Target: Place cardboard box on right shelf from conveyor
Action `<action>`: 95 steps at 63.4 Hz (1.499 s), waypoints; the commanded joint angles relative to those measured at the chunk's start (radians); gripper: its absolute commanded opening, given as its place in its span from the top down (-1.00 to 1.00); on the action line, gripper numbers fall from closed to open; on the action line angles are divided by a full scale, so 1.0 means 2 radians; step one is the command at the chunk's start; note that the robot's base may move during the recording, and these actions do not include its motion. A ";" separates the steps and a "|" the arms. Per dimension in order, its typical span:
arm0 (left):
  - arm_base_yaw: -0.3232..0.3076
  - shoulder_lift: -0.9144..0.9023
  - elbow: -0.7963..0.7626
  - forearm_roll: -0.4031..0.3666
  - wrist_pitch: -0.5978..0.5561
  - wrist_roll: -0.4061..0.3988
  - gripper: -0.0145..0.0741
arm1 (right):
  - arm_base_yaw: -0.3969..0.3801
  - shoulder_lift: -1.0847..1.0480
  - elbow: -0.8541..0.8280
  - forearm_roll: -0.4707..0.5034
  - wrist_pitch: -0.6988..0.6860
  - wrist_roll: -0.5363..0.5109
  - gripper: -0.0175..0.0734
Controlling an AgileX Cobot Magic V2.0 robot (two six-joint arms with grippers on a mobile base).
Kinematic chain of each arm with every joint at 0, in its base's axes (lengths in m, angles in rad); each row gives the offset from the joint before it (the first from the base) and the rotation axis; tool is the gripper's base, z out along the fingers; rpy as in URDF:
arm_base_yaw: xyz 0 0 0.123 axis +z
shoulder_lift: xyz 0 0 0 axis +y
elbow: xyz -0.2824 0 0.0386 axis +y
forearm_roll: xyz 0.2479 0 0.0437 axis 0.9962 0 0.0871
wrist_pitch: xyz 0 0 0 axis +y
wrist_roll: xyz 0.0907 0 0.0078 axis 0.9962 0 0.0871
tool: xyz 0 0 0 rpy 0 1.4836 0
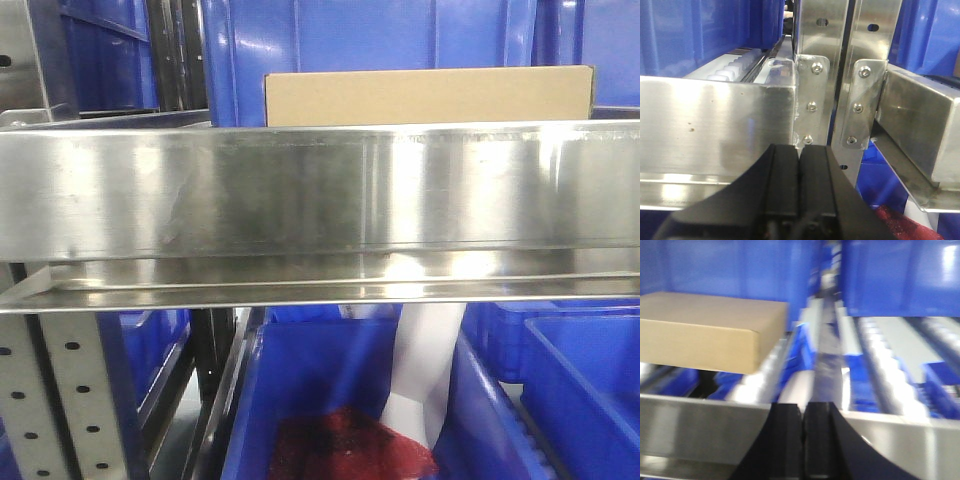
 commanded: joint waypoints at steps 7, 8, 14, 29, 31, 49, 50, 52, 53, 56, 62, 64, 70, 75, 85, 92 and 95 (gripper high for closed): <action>-0.001 -0.006 -0.001 -0.002 -0.040 -0.003 0.94 | -0.044 -0.080 0.043 0.002 -0.064 -0.006 0.49; -0.001 -0.006 -0.001 -0.002 -0.040 -0.003 0.94 | -0.046 -0.086 0.047 0.002 -0.064 -0.006 0.49; -0.001 -0.006 -0.001 -0.002 -0.040 -0.003 0.94 | -0.058 -0.118 0.068 0.002 -0.064 -0.006 0.49; -0.001 -0.006 -0.001 -0.002 -0.040 -0.003 0.94 | -0.063 -0.132 0.128 0.002 -0.116 -0.005 0.49; -0.001 -0.006 -0.001 -0.002 -0.040 -0.003 0.94 | -0.063 -0.132 0.137 0.002 -0.127 -0.005 0.49; -0.001 -0.006 -0.001 -0.002 -0.040 -0.003 0.94 | -0.063 -0.132 0.135 0.002 -0.107 -0.005 0.49; -0.001 -0.006 -0.001 -0.002 -0.040 -0.003 0.94 | -0.063 -0.132 0.135 0.002 -0.107 -0.005 0.49; -0.001 -0.006 -0.001 -0.002 -0.040 -0.003 0.94 | -0.063 -0.132 0.135 0.002 -0.107 -0.005 0.49; -0.001 -0.006 -0.001 -0.002 -0.040 -0.003 0.94 | -0.063 -0.132 0.135 0.002 -0.107 -0.005 0.49; -0.001 -0.006 -0.001 -0.002 -0.040 -0.003 0.94 | -0.063 -0.132 0.135 0.002 -0.107 -0.005 0.49; -0.001 -0.006 -0.001 -0.002 -0.040 -0.003 0.94 | -0.063 -0.132 0.135 0.002 -0.107 -0.005 0.49; -0.001 -0.006 -0.001 -0.002 -0.040 -0.003 0.94 | -0.063 -0.132 0.135 0.002 -0.107 -0.005 0.49; -0.001 -0.006 -0.001 -0.002 -0.040 -0.003 0.94 | -0.063 -0.132 0.135 0.002 -0.107 -0.005 0.49; -0.001 -0.006 -0.001 -0.002 -0.040 -0.003 0.94 | -0.063 -0.132 0.135 0.002 -0.107 -0.005 0.49; -0.001 -0.006 -0.001 -0.002 -0.040 -0.003 0.94 | -0.063 -0.132 0.135 0.002 -0.107 -0.005 0.49; -0.001 -0.006 -0.001 -0.002 -0.040 -0.003 0.94 | -0.063 -0.132 0.135 0.002 -0.107 -0.005 0.49; -0.001 -0.006 -0.001 -0.002 -0.040 -0.003 0.94 | -0.063 -0.132 0.135 0.002 -0.107 -0.005 0.49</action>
